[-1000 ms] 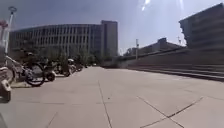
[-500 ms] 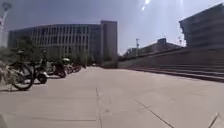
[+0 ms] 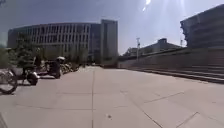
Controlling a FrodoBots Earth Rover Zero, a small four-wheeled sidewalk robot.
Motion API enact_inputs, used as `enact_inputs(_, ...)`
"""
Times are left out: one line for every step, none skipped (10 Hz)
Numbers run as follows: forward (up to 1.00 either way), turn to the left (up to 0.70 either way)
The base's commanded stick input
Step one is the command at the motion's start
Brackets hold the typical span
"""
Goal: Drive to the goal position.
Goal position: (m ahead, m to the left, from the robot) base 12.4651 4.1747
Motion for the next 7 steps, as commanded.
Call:
enact_inputs(1.00,0.00)
enact_inputs(1.00,0.00)
enact_inputs(1.00,0.00)
enact_inputs(1.00,0.00)
enact_inputs(1.00,0.00)
enact_inputs(1.00,0.00)
enact_inputs(1.00,0.00)
